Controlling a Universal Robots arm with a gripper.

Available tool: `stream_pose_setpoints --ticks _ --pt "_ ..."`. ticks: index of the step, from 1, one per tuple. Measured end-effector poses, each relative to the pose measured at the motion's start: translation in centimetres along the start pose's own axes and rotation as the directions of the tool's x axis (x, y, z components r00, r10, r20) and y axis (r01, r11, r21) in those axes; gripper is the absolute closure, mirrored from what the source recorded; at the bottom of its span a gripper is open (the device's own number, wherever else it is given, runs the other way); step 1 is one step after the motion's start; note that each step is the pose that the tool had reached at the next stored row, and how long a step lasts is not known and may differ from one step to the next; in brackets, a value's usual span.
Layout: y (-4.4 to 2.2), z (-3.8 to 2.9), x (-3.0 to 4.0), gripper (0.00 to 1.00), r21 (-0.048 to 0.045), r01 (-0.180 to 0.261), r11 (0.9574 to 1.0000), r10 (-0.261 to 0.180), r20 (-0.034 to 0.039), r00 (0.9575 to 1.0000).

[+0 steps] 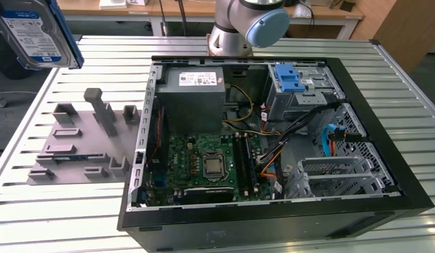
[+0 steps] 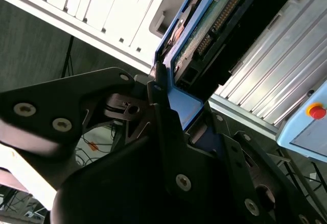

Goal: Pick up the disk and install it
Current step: 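Pick up the disk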

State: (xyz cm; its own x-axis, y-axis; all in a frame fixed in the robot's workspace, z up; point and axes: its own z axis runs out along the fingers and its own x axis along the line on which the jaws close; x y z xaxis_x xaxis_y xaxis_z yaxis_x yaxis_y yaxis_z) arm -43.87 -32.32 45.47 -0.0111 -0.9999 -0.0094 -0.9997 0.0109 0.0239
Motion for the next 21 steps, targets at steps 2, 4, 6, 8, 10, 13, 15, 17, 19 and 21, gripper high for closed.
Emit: stream_pose_setpoints --ticks 2,4,6,8,10,13,15,17,19,21 --pt "0.01 -0.22 -0.01 0.64 -0.0001 0.0 1.0 0.0 -0.0001 1.0" --pt "0.01 -0.42 -0.03 0.64 0.0 0.0 1.0 0.0 -0.0001 1.0" --pt "0.02 -0.62 -0.05 0.64 -0.0001 0.0 1.0 0.0 -0.0002 1.0" --pt "0.02 -0.82 -0.07 0.64 0.0 0.0 1.0 0.0 -0.0002 1.0" --pt "0.02 -1.02 -0.08 0.64 0.0 0.0 1.0 0.0 -0.0003 1.0" --pt "0.04 -1.32 -0.11 0.64 0.0 0.0 1.0 0.0 -0.0003 1.0" --pt "0.04 -1.55 -0.13 0.64 -0.0001 0.0 1.0 0.0 -0.0005 1.0" --pt "0.05 -1.78 -0.15 0.64 0.0001 0.0 1.0 0.0 -0.0005 1.0" --pt "0.05 -2.01 -0.18 0.64 0.0 0.0 1.0 0.0 -0.0008 1.0" --pt "0.06 -2.21 -0.2 0.64 0.0001 0.0 1.0 0.0 -0.0009 1.0"
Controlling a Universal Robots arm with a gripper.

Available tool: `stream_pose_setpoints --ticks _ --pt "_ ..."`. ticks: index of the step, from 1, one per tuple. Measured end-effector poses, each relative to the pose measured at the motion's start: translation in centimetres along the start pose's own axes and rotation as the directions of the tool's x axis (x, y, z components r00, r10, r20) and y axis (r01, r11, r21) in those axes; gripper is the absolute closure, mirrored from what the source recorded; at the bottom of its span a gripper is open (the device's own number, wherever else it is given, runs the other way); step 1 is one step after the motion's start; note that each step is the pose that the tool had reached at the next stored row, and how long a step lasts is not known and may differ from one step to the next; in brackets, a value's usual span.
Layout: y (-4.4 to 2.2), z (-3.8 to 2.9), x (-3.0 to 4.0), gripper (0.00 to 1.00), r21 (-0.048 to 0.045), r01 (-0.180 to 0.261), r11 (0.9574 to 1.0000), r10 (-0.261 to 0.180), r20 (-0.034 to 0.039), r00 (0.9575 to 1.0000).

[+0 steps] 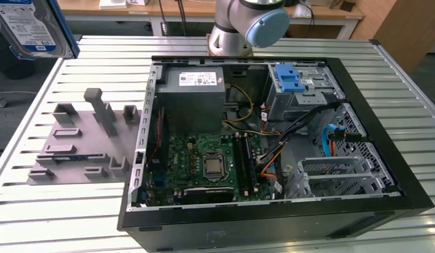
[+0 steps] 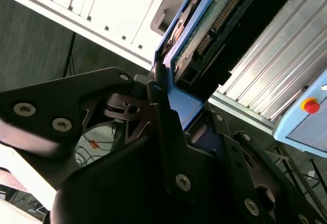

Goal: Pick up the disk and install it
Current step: 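Pick up the disk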

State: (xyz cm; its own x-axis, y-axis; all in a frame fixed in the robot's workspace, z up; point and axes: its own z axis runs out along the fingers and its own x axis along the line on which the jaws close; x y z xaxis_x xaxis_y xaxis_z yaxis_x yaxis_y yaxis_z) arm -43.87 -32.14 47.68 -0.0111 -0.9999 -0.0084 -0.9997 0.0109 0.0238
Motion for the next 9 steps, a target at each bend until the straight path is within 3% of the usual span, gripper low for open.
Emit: stream_pose_setpoints --ticks 9 --pt "0.02 -1.01 -0.09 0.64 -0.0001 0.0 1.0 0.0 -0.0004 1.0"
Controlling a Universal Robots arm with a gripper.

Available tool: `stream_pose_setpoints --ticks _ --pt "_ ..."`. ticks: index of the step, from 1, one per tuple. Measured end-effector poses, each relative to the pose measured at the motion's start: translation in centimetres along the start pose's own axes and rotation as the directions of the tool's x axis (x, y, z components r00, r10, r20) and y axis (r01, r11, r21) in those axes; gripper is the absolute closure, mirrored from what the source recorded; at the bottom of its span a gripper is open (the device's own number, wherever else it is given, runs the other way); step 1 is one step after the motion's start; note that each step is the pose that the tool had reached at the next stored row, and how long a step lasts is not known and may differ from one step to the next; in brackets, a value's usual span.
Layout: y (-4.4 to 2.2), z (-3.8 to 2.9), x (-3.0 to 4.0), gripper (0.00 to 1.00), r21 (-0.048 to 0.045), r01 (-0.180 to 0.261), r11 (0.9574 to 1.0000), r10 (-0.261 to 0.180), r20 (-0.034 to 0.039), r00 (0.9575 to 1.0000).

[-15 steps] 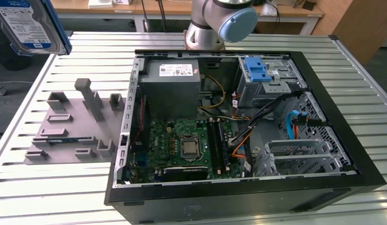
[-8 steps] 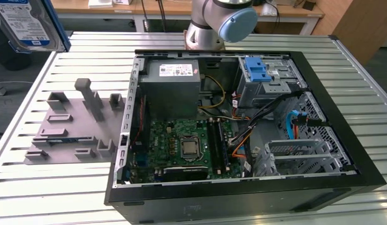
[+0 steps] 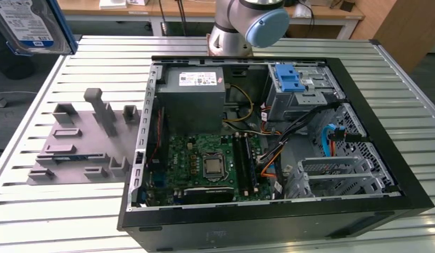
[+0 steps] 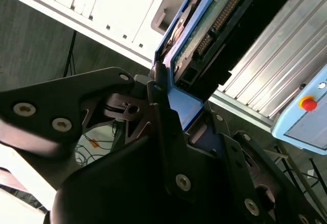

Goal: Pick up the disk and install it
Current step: 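Pick up the disk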

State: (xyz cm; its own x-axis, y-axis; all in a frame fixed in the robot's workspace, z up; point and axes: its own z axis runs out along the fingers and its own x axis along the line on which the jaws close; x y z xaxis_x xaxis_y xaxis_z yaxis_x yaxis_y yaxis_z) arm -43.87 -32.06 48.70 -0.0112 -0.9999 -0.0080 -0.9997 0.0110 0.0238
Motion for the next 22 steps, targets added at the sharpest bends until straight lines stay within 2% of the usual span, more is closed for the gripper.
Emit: stream_pose_setpoints --ticks 14,22 --pt "0.04 -1.67 -0.09 0.64 -0.0002 0.0 1.0 0.0 -0.0003 1.0" --pt "0.04 -1.81 -0.09 0.64 0.0 0.0 1.0 0.0 -0.0002 1.0"
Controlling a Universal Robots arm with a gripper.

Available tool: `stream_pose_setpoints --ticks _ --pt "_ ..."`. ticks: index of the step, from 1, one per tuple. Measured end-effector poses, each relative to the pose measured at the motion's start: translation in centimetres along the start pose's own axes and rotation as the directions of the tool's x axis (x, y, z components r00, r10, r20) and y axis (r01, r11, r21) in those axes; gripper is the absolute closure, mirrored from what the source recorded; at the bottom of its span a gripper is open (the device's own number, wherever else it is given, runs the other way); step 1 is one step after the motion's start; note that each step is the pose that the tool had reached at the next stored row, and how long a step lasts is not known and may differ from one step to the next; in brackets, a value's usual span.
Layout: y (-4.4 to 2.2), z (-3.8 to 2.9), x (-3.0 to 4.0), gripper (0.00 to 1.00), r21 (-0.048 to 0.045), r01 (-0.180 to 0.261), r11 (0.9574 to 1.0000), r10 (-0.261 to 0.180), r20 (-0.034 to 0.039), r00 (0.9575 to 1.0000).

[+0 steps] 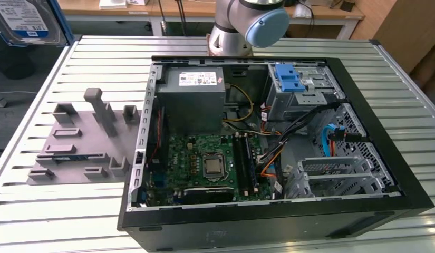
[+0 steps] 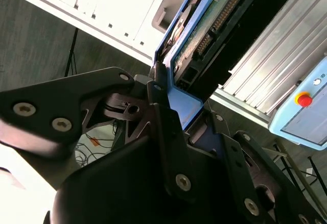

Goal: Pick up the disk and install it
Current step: 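Pick up the disk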

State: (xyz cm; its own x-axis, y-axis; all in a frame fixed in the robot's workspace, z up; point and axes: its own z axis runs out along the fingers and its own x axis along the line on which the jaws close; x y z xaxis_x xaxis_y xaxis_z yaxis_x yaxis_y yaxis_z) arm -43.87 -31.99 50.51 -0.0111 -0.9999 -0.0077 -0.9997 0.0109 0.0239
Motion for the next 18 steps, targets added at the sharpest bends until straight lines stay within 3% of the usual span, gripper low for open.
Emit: stream_pose_setpoints --ticks 11,18 --pt "-0.51 -0.01 0.06 0.64 0.0001 0.0 1.0 0.0 0.0001 1.0" --pt "-0.78 -0.03 0.68 0.64 -0.0001 0.0 1.0 0.0 0.0 1.0"
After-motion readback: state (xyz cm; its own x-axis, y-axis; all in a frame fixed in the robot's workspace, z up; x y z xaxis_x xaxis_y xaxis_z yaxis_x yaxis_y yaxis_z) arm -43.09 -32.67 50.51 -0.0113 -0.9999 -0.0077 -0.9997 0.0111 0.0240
